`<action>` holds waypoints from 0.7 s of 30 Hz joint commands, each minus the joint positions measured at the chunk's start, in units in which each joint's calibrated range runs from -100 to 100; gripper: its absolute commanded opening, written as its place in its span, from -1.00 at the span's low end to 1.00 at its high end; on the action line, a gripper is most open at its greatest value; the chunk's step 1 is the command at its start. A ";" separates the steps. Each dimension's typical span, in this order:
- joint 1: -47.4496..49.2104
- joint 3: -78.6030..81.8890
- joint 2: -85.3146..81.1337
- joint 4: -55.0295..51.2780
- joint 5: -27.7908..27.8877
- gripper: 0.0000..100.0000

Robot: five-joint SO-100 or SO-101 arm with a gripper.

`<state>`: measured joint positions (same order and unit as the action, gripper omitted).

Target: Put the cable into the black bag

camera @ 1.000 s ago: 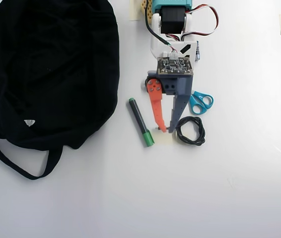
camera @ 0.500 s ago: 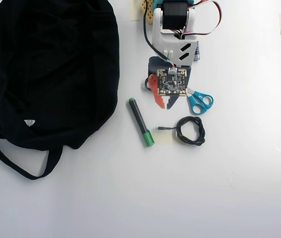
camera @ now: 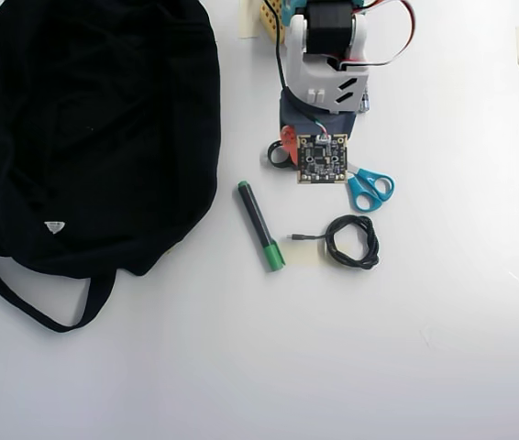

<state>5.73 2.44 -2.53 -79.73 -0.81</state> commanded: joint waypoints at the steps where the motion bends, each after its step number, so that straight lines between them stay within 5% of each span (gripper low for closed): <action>1: 0.63 -1.81 -0.79 -1.40 0.33 -0.95; 21: 4.74 -2.44 -1.12 -0.54 0.96 -0.95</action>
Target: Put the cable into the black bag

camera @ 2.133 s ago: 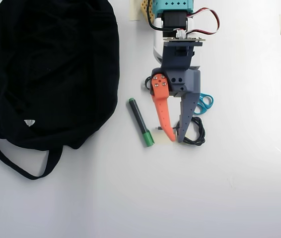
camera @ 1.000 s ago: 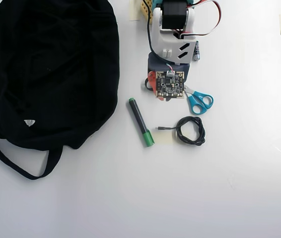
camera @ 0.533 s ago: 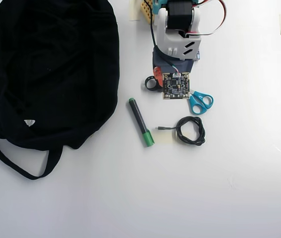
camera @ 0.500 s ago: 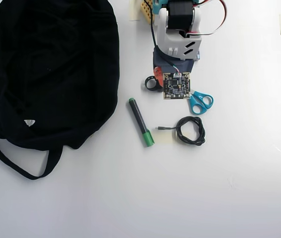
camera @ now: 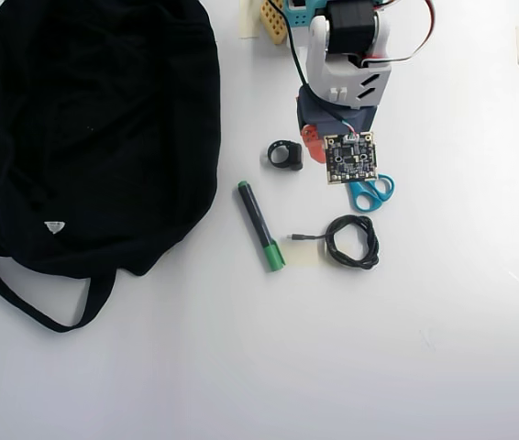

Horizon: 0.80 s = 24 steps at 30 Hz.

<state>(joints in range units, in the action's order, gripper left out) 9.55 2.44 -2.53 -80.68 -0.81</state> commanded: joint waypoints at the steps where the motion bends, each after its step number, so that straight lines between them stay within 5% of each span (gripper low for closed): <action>1: 1.37 -2.26 -1.37 0.40 1.96 -0.95; 24: 4.29 -4.32 2.95 4.11 4.58 -0.95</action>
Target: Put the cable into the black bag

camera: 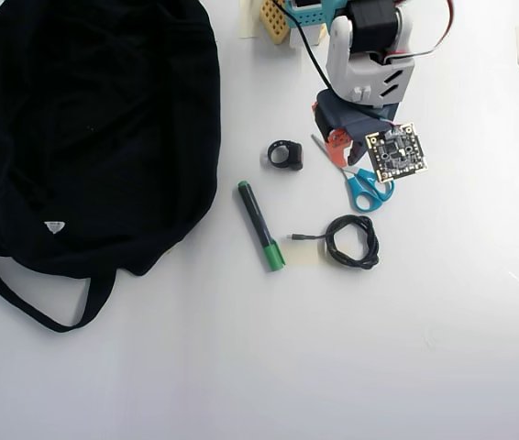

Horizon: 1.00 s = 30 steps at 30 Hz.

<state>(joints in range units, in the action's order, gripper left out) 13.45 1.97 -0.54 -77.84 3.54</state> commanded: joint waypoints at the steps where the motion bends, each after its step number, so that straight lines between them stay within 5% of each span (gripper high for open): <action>1: 0.39 -5.11 2.03 1.27 0.23 -0.95; 30: 0.99 -33.32 27.76 0.41 -0.39 -0.85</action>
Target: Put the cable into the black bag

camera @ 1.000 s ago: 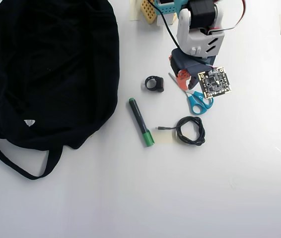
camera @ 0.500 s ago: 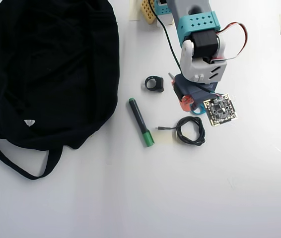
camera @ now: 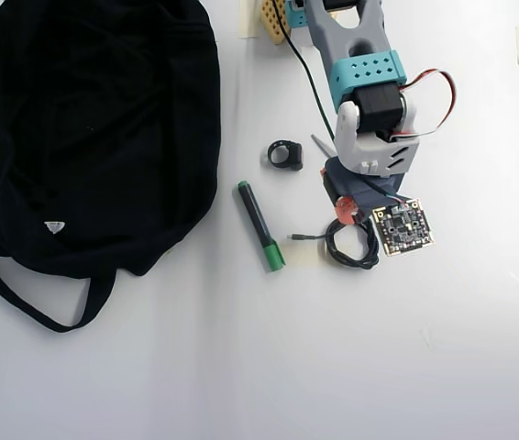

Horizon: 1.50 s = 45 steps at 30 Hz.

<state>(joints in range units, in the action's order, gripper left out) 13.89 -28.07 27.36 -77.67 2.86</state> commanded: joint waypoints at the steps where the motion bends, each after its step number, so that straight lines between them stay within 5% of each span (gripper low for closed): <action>1: 0.92 -3.29 -0.05 0.24 0.34 -0.81; 16: 2.12 -3.29 2.93 0.24 0.76 -0.53; 45: 1.00 -16.23 19.37 0.33 2.44 -0.50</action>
<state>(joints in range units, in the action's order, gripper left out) 15.43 -41.27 47.36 -77.50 5.15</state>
